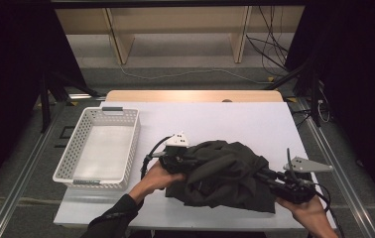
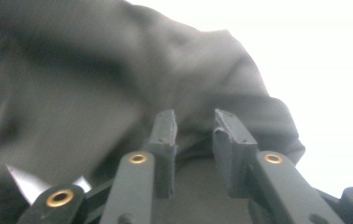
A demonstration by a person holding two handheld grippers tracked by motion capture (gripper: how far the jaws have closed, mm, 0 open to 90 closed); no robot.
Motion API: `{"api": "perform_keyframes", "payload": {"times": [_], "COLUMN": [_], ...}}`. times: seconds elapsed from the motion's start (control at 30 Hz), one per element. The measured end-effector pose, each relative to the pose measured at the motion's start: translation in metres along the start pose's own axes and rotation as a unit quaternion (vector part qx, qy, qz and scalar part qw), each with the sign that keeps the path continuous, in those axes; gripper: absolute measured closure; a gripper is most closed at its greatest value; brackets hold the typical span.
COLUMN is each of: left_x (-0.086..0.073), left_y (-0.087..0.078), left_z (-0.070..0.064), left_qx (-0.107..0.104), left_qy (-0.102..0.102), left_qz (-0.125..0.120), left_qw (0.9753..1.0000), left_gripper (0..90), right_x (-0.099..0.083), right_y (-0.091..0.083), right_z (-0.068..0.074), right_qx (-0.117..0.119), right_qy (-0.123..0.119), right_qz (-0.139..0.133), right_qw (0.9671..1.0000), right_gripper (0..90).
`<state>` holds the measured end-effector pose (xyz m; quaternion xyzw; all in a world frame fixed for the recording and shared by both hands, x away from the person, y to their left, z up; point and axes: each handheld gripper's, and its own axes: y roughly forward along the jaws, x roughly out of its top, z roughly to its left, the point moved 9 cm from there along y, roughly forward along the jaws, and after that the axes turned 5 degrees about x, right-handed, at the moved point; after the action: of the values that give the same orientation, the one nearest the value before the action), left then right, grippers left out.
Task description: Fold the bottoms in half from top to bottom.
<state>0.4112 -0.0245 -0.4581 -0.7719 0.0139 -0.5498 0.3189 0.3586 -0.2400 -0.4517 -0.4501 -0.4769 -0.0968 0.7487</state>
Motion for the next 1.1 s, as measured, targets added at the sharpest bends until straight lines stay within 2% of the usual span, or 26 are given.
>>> {"api": "perform_keyframes", "payload": {"times": [0.07,0.13,0.2,0.3,0.4,0.47,0.53,0.67,0.8,0.87,0.93,1.03,1.1], "left_x": [-0.003,-0.007,-0.01,-0.01,-0.012,-0.014,-0.02,-0.028,-0.034,-0.03,-0.027,-0.021,-0.022], "left_y": [-0.001,0.0,0.0,-0.001,-0.005,-0.006,-0.004,-0.002,-0.003,-0.007,-0.011,-0.017,-0.019], "left_z": [-0.004,-0.008,-0.01,-0.01,-0.009,-0.009,-0.009,-0.013,-0.018,-0.018,-0.017,-0.011,-0.005], "left_qx": [0.004,0.005,0.011,0.023,0.03,0.03,0.033,0.033,0.037,0.044,0.059,0.086,0.106], "left_qy": [0.012,0.015,0.023,0.013,0.009,0.003,-0.005,-0.016,-0.015,-0.021,-0.029,-0.051,-0.067], "left_qz": [0.006,0.009,0.012,0.009,0.009,0.009,0.011,0.016,0.018,0.014,0.013,0.015,0.025], "left_qw": [0.9999,0.9998,0.9996,0.9996,0.9995,0.9995,0.9994,0.9992,0.999,0.9987,0.9977,0.9949,0.9918], "left_gripper": [89.1,89.1,89.0,88.9,88.1,87.5,87.2,86.5,82.0,77.1,70.6,60.6,52.0], "right_x": [0.007,0.017,0.026,0.033,0.028,0.022,0.011,-0.009,-0.018,-0.018,-0.016,-0.016,-0.019], "right_y": [0.0,0.003,0.009,0.026,0.038,0.042,0.049,0.056,0.054,0.05,0.045,0.036,0.033], "right_z": [-0.004,-0.005,0.0,0.021,0.04,0.046,0.047,0.049,0.042,0.036,0.03,0.021,0.016], "right_qx": [-0.005,-0.006,0.004,0.034,0.049,0.046,0.031,0.03,0.022,0.015,0.001,-0.021,-0.027], "right_qy": [0.002,0.001,0.002,-0.018,-0.042,-0.055,-0.067,-0.073,-0.064,-0.051,-0.025,0.014,0.045], "right_qz": [-0.003,-0.009,-0.008,0.006,0.033,0.05,0.071,0.106,0.117,0.112,0.102,0.093,0.09], "right_qw": [1.0,0.9999,1.0,0.9993,0.9974,0.9962,0.9947,0.9912,0.9909,0.9923,0.9945,0.9954,0.9945], "right_gripper": [75.3,80.0,83.0,84.5,86.3,87.1,88.3,88.8,87.8,80.1,64.9,47.5,41.3]}}
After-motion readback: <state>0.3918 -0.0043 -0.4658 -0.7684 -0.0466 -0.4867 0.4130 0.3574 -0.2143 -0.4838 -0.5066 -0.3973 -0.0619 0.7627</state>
